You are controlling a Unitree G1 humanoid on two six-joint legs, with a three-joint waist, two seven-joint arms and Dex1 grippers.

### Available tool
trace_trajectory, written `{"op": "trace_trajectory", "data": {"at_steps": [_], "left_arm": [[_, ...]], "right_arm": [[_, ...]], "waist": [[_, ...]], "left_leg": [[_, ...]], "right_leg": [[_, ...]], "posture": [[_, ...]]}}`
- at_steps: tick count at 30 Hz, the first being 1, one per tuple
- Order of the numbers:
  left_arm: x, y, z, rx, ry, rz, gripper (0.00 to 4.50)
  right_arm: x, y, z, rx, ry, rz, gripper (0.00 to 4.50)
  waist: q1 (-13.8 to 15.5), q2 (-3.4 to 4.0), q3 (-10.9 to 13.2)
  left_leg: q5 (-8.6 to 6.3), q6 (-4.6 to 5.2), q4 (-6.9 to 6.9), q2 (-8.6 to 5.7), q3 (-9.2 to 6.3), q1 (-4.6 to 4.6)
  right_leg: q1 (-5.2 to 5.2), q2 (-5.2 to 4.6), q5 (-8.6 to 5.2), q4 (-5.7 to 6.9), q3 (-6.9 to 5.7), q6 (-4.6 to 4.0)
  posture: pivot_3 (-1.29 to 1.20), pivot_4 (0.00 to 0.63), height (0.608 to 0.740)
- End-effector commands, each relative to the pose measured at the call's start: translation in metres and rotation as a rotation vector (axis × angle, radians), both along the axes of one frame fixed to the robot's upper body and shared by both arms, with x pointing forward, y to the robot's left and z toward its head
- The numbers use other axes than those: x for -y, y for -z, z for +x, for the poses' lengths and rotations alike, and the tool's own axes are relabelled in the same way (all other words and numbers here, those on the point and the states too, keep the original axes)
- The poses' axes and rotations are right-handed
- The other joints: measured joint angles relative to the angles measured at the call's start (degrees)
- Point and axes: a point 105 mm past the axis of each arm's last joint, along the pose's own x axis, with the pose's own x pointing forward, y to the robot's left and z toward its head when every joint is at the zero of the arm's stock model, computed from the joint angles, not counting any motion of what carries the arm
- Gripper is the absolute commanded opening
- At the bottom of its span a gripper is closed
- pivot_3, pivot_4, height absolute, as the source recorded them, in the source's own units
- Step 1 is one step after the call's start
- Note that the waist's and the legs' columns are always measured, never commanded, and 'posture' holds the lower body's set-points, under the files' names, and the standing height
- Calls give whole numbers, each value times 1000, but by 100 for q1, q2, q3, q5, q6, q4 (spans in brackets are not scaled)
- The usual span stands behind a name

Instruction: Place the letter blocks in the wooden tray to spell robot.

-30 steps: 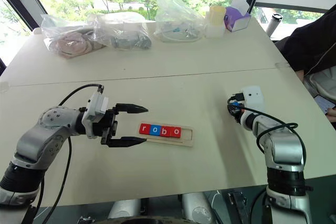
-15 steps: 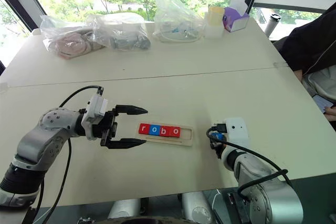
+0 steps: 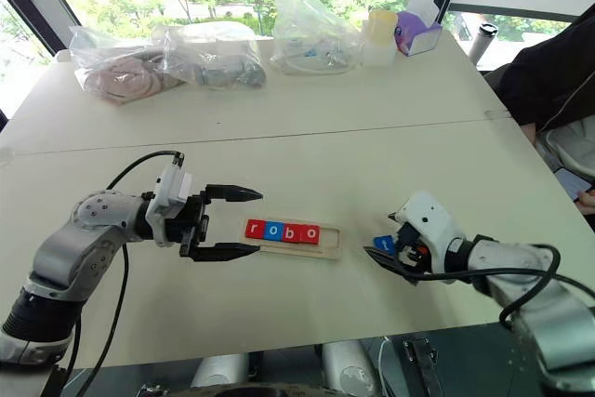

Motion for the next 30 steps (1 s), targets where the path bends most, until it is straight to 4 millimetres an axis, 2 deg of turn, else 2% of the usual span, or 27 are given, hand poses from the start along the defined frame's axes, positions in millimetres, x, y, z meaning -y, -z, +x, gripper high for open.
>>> {"op": "trace_trajectory", "data": {"at_steps": [1,8,17,19,21,23,24,26,27,30], "left_arm": [[3,-4,-2,26,13,4,4500],[2,-6,-3,28,-4,5,4500],[1,-7,-4,29,-16,8,4500],[1,-7,-4,29,-16,7,4500],[1,-8,-4,29,-16,6,4500],[1,-8,-4,29,-16,6,4500],[1,-8,-3,29,-16,6,4500],[2,-8,-3,29,-15,6,4500],[2,-8,-3,29,-16,6,4500],[2,-8,-3,27,-15,6,4500]], "right_arm": [[10,5,3,0,-128,-36,4098],[18,19,7,-62,-204,-37,4098],[12,24,12,-22,-238,-47,4098],[9,23,12,-9,-249,-46,3572],[6,23,12,4,-262,-50,2843],[3,23,11,16,-275,-56,2843],[1,22,11,29,-281,-56,2496],[-1,22,11,34,-284,-55,2128],[-4,19,13,45,-280,-45,1635],[-10,11,18,83,-271,-29,1635]], "waist": [[14,0,0],[21,1,1],[19,2,0],[21,2,0],[24,2,0],[24,2,0],[24,2,0],[22,2,0],[22,2,0],[20,2,0]], "left_leg": [[0,0,0,0,0,1],[0,1,-2,1,-6,0],[0,0,1,1,-5,2],[0,0,2,1,-5,2],[0,0,2,1,-5,1],[0,0,2,1,-5,1],[0,0,3,1,-5,1],[0,0,3,1,-5,1],[0,0,3,1,-5,2],[0,0,4,1,-5,2]], "right_leg": [[1,0,0,0,0,0],[0,2,8,2,-2,14],[1,1,8,6,-1,12],[1,1,8,7,-1,13],[1,1,9,7,-1,15],[1,1,10,7,-1,15],[1,1,10,7,-1,15],[1,1,10,9,-1,15],[1,1,10,10,-1,15],[1,1,11,12,-1,15]], "posture": [[0,150,740],[0,150,740],[0,150,740],[0,150,740],[0,150,740],[0,150,740],[0,150,740],[0,150,740],[0,150,740],[0,150,740]]}}
